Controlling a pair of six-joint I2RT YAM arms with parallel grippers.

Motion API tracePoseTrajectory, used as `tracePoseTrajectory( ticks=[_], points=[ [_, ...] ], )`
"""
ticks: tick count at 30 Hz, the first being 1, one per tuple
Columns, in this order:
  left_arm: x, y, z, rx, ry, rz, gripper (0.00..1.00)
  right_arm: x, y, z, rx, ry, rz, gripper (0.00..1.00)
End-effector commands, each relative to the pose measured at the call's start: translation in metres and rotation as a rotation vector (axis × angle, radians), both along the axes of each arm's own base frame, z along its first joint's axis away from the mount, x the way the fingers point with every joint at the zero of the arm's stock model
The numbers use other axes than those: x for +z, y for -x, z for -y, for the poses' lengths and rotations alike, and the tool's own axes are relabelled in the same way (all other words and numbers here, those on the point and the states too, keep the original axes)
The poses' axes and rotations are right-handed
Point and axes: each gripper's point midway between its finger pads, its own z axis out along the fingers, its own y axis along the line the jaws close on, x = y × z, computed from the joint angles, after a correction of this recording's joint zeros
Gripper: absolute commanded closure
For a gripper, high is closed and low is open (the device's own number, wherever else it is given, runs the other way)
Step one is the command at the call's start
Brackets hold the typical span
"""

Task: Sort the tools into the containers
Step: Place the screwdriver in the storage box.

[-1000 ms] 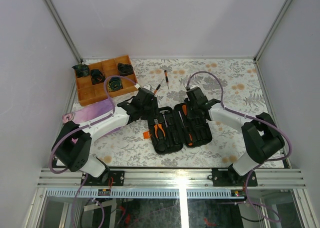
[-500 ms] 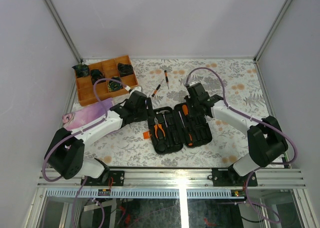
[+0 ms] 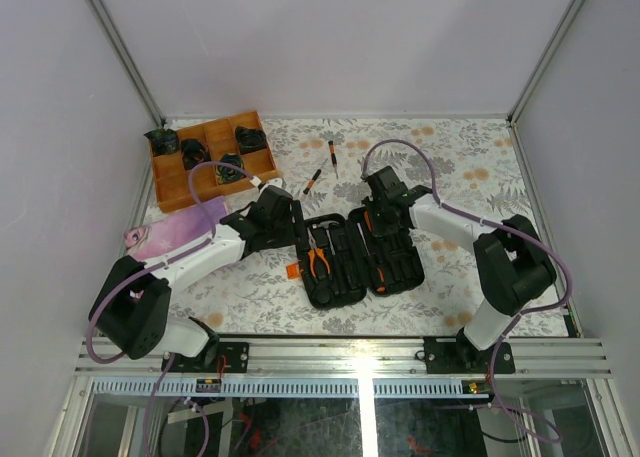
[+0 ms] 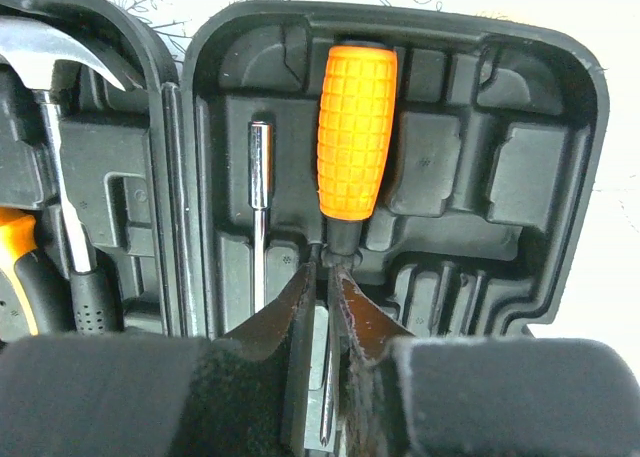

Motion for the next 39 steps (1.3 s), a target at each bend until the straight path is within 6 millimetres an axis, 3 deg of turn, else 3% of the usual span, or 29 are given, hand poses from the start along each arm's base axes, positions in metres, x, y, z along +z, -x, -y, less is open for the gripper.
tracePoseTrajectory(
  ticks=[1,15,28,39],
  points=[
    [0.003,-0.008,0.006,-0.013,0.027,0.035,0.36,0.005,-0.008,-0.007,0.024,-0.019,-0.006,0.83],
    [0.001,-0.008,0.006,-0.020,0.022,0.031,0.37,-0.003,-0.009,0.002,0.011,0.035,-0.010,0.83],
    [0.003,-0.008,0.008,-0.025,0.027,0.030,0.38,0.017,-0.017,0.001,0.014,0.006,0.068,0.81],
    [0.001,-0.008,0.008,-0.025,0.022,0.024,0.38,0.001,-0.015,0.003,0.011,0.036,0.027,0.81]
  ],
)
